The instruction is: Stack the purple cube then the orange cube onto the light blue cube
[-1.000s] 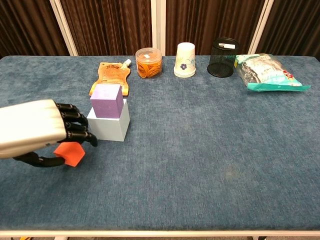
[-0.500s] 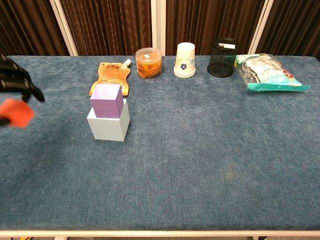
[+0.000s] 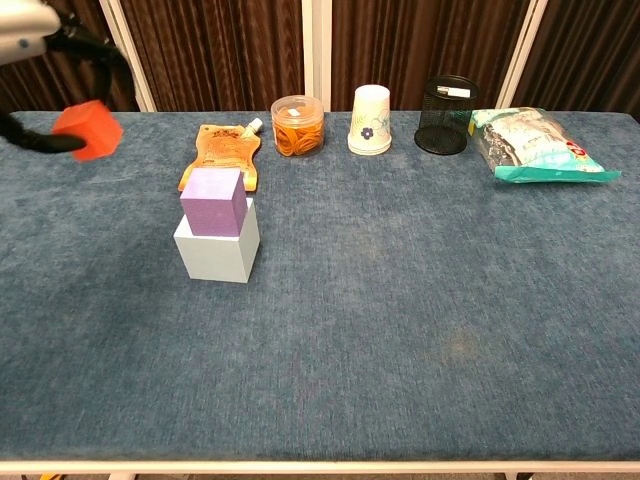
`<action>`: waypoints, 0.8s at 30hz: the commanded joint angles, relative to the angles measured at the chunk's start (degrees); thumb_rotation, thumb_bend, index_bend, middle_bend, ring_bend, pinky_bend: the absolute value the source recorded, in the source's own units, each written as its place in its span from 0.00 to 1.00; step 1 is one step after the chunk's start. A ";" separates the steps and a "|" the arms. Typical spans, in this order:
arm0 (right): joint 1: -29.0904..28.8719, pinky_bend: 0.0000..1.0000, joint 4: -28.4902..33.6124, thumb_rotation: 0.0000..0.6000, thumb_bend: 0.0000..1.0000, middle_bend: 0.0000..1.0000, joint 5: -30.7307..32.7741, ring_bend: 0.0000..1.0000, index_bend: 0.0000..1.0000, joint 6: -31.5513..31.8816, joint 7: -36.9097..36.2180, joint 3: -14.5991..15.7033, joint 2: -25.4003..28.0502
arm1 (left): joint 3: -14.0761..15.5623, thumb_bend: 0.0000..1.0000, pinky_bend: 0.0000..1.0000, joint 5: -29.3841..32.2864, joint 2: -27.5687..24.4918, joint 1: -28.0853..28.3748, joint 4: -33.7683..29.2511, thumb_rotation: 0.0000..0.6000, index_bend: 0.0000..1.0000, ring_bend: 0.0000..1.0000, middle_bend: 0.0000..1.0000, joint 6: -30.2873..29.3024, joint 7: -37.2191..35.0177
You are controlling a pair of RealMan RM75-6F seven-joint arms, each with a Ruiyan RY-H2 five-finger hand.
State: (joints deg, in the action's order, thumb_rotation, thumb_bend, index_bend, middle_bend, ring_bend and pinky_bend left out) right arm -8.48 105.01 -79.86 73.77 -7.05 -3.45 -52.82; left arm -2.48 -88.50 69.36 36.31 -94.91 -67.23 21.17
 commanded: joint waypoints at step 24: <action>0.09 0.00 -0.30 1.00 0.18 0.01 -0.13 0.00 0.00 0.21 -1.53 -0.22 0.52 | -5.03 0.34 0.32 28.44 8.70 9.12 -14.35 1.00 0.40 0.35 0.59 5.55 38.30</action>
State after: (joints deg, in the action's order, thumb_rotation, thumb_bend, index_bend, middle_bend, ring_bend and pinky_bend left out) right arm -8.38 104.71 -79.99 73.99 -8.58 -3.67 -52.31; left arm -7.58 -60.44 77.97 45.10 -109.00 -61.66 59.15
